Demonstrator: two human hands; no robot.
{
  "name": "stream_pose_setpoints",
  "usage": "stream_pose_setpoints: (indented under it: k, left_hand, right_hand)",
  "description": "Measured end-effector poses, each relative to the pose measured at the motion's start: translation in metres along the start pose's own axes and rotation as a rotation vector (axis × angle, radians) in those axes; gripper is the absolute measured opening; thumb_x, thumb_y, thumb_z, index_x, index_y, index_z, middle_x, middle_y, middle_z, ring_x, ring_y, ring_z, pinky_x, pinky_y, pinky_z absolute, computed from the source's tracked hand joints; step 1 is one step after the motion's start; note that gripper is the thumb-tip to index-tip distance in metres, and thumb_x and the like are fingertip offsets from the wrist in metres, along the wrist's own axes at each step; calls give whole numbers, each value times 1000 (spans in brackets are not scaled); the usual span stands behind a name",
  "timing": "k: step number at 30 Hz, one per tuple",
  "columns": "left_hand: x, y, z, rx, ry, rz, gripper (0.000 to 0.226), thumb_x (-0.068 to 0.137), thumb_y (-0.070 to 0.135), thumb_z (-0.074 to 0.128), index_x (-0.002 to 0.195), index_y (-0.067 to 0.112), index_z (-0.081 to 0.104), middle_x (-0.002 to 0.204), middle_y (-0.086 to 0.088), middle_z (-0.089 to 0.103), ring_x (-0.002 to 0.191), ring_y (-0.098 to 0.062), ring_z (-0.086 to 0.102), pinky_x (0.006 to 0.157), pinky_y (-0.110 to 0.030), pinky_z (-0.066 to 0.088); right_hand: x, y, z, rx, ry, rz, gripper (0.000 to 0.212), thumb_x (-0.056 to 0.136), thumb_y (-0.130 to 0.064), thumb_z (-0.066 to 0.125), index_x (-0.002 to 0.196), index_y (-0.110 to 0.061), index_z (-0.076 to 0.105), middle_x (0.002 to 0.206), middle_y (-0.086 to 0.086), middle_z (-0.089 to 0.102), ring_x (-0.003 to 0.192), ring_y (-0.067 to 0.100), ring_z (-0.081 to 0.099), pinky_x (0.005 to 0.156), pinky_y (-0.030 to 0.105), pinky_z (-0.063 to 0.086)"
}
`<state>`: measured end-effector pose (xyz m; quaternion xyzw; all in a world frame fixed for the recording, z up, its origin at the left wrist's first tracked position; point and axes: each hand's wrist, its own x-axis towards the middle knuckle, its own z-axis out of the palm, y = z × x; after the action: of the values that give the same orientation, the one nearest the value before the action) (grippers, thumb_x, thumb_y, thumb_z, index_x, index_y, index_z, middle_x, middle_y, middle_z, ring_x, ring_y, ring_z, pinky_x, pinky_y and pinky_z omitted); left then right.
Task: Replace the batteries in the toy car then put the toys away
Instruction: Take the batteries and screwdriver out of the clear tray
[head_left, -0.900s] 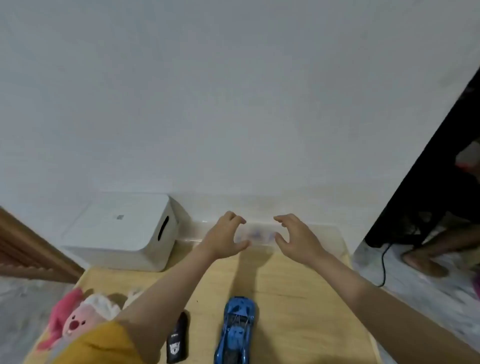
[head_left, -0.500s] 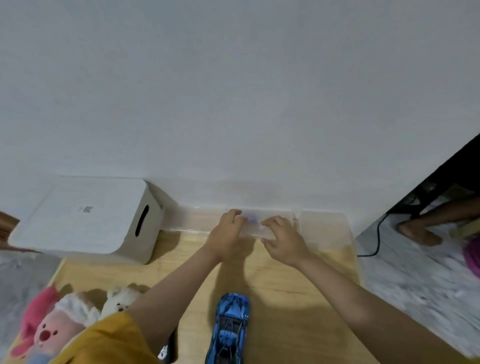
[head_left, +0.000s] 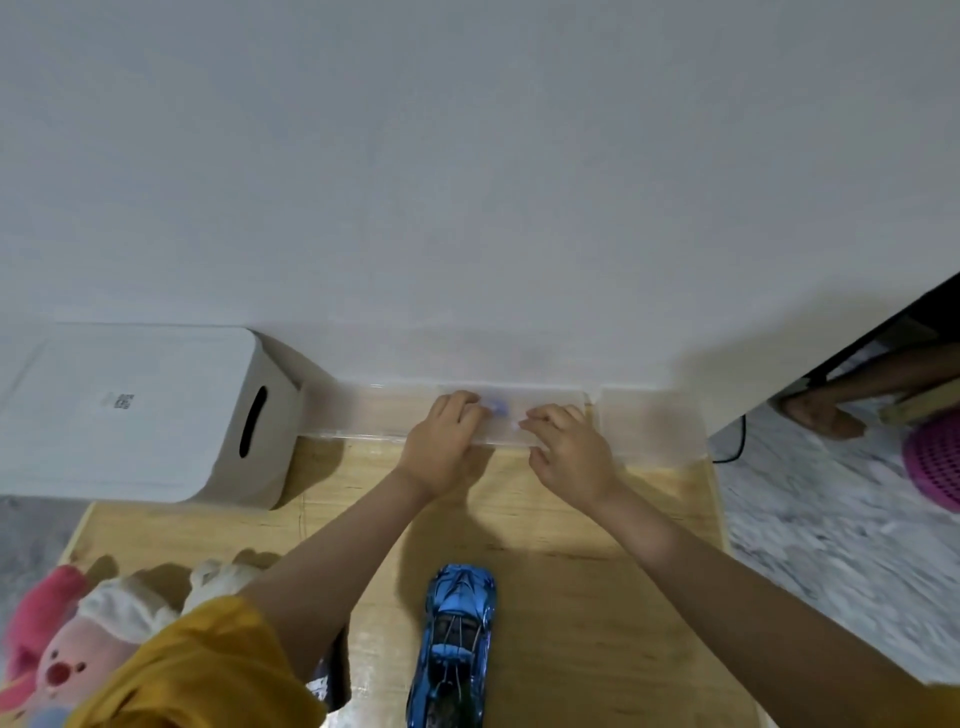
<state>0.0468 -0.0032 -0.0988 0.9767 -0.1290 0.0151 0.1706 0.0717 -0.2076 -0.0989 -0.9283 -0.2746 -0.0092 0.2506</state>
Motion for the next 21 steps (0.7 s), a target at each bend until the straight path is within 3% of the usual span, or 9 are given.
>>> stream_pose_setpoints:
  k: [7, 11, 14, 17, 21]
  left_hand:
    - [0, -2, -1, 48, 33, 55, 56, 63, 19, 82, 111, 15, 54, 111, -11, 59, 103, -27, 52, 45, -31, 53]
    - [2, -2, -2, 106, 20, 75, 55, 58, 19, 82, 106, 13, 57, 109, -11, 61, 98, -30, 61, 39, -29, 52]
    - [2, -3, -1, 122, 42, 85, 56, 56, 16, 80, 106, 14, 55, 109, -10, 61, 100, -27, 56, 38, -27, 49]
    - [2, -7, 1, 110, 62, 89, 55, 59, 14, 79, 108, 15, 55, 110, -9, 60, 103, -22, 44, 37, -29, 50]
    - [3, -8, 2, 79, 83, 91, 60, 60, 14, 83, 107, 19, 48, 110, -6, 59, 102, -20, 43, 40, -28, 52]
  right_hand:
    - [5, -3, -6, -6, -75, 11, 42, 68, 0, 67, 110, -7, 68, 107, 8, 64, 97, 32, 57, 85, 34, 48]
    - [8, -6, -5, -5, -86, 17, 45, 63, 2, 66, 107, -6, 69, 100, 7, 64, 89, 33, 58, 79, 36, 50]
    - [12, -7, -10, -21, -128, 33, 46, 62, 1, 64, 106, -8, 70, 99, 7, 64, 87, 34, 58, 77, 38, 51]
    - [17, -11, -18, -30, -187, 70, 47, 67, -3, 62, 112, -11, 68, 107, 5, 62, 97, 33, 56, 84, 35, 46]
    - [28, -18, -33, -29, -241, 142, 45, 70, -10, 64, 114, -18, 67, 116, -4, 63, 108, 21, 57, 94, 31, 43]
